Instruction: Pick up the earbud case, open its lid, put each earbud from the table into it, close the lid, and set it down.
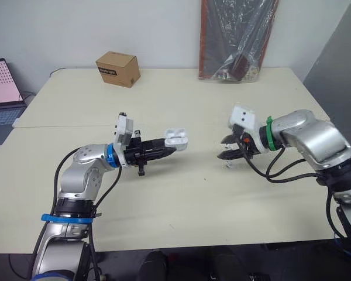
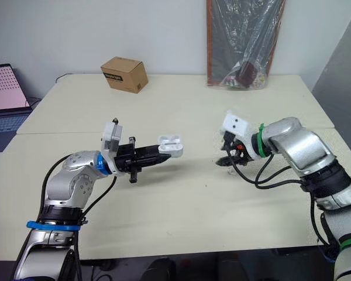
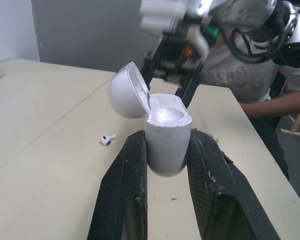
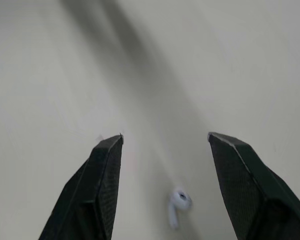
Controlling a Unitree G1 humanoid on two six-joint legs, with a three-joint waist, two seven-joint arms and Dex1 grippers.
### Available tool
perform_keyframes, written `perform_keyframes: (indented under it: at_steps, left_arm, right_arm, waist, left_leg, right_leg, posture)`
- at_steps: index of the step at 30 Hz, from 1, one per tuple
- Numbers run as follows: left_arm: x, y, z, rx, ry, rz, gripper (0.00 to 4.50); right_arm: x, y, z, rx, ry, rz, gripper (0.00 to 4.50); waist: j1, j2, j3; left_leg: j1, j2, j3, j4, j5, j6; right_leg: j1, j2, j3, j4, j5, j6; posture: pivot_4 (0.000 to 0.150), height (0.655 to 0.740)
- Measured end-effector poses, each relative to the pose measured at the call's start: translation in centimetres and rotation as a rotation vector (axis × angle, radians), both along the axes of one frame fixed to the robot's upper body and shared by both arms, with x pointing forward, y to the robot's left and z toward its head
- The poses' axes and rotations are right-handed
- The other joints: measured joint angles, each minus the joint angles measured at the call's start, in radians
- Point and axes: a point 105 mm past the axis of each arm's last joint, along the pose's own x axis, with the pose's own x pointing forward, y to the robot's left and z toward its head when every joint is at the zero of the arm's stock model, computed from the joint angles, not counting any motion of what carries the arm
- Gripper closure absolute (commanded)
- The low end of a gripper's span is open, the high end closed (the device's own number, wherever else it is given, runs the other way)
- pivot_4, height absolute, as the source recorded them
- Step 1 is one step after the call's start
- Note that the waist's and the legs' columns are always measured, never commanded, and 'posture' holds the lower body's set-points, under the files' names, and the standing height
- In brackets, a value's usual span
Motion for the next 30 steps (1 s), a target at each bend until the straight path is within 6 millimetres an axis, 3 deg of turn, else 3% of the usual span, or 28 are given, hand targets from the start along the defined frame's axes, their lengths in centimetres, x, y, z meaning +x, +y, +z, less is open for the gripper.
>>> perform_keyframes:
  at_steps: [16, 28, 30]
  left_arm:
    - [-0.5, -0.8, 0.5, -0.007, -0.025, -0.011, 3.78]
    - [-0.4, -0.7, 0.4, -0.006, -0.006, -0.009, 3.78]
    - [-0.4, -0.7, 0.4, -0.005, -0.006, -0.009, 3.78]
  right_arm:
    - [0.6, -1.4, -4.9, -0.135, 0.091, -0.032, 1.68]
    - [1.2, -1.2, -5.1, -0.125, 0.053, -0.036, 1.68]
    - [1.2, -1.2, -5.1, -0.125, 0.053, -0.035, 2.05]
  waist:
    - [-0.001, 0.0, 0.0]
    - [-0.002, 0.0, 0.0]
    - [-0.002, 0.0, 0.0]
  left_leg:
    - [0.0, 0.0, 0.0, 0.0, 0.0, 0.0]
    - [0.002, 0.0, 0.0, 0.0, 0.0, 0.0]
    - [0.002, 0.0, 0.0, 0.0, 0.0, 0.0]
  right_leg:
    - [0.0, 0.0, 0.0, 0.001, 0.002, -0.003]
    - [0.001, 0.0, 0.0, 0.001, 0.002, -0.003]
    - [0.001, 0.0, 0.0, 0.001, 0.002, -0.003]
  posture:
    - [0.15, 0.74]
    - [0.15, 0.74]
    - [0.15, 0.74]
